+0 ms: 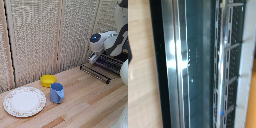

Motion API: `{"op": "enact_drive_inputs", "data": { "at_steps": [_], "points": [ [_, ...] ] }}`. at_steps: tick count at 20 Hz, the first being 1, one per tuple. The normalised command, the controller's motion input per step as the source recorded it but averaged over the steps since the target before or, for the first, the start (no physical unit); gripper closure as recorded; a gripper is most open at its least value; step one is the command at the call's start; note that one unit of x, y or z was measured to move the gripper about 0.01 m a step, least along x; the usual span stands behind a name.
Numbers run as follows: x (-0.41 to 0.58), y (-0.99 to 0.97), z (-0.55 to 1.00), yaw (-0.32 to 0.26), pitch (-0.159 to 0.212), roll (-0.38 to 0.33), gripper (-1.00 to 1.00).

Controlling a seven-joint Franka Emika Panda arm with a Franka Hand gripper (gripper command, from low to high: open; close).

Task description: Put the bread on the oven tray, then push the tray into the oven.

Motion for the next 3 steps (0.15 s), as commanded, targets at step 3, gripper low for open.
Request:
{"op": "enact_drive_inputs", "data": {
  "at_steps": [3],
  "points": [
    [0.074, 0.12, 0.49, -0.109, 0.108, 0.110, -1.00]
  ]
}}
